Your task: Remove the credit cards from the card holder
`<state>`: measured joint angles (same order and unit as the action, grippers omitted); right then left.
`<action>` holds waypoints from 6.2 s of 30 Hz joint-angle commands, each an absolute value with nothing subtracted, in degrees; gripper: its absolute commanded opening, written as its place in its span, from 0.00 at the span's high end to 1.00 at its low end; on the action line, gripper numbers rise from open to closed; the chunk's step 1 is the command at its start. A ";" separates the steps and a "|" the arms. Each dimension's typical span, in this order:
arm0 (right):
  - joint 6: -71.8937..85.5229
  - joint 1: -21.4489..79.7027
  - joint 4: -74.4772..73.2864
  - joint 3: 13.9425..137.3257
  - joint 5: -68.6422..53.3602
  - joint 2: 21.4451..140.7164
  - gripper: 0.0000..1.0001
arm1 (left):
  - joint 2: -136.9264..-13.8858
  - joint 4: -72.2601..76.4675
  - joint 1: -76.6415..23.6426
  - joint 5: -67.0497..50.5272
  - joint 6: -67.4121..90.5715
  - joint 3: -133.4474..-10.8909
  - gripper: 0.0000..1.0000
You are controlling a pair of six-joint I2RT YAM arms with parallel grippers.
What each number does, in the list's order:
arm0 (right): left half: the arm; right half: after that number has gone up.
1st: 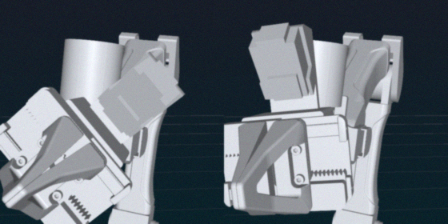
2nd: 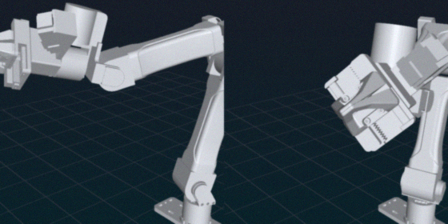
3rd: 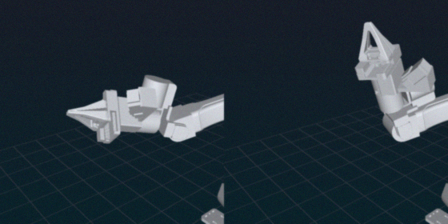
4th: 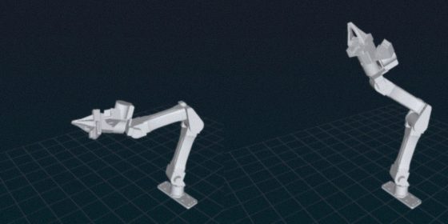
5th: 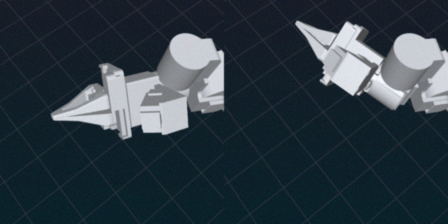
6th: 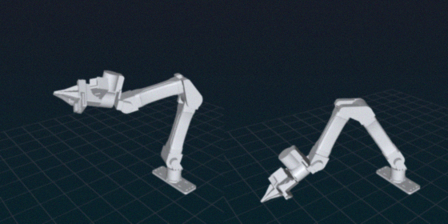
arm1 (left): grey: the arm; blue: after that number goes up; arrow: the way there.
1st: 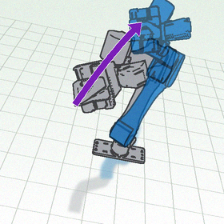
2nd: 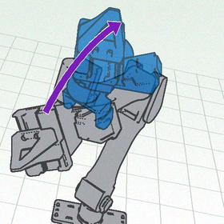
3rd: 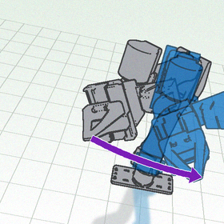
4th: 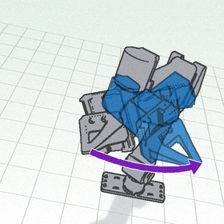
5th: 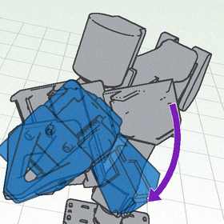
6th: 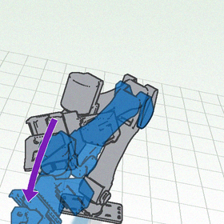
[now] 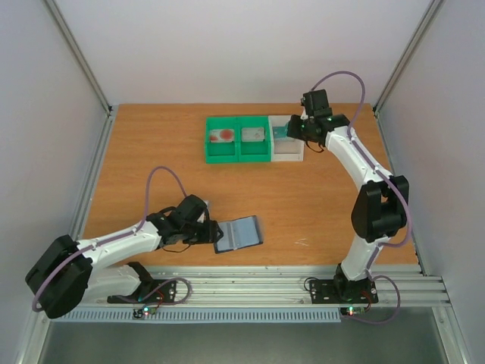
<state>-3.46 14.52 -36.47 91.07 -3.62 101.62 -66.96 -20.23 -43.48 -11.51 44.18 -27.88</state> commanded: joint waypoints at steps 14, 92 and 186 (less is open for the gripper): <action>-6.39 10.52 -38.41 107.09 -11.76 120.93 0.99 | -67.36 -7.67 -43.51 -14.52 41.40 -27.66 0.38; -6.31 10.55 -58.52 144.22 -9.91 144.90 0.99 | -54.51 -26.14 -43.46 -6.15 41.75 -31.11 0.33; 10.11 45.98 -22.48 49.24 -15.60 88.59 0.74 | -72.37 8.64 -43.51 -20.73 57.76 -21.96 0.41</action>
<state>9.28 44.21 -25.50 49.95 -16.34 87.11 -70.70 6.44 -43.48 -22.04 58.33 -21.45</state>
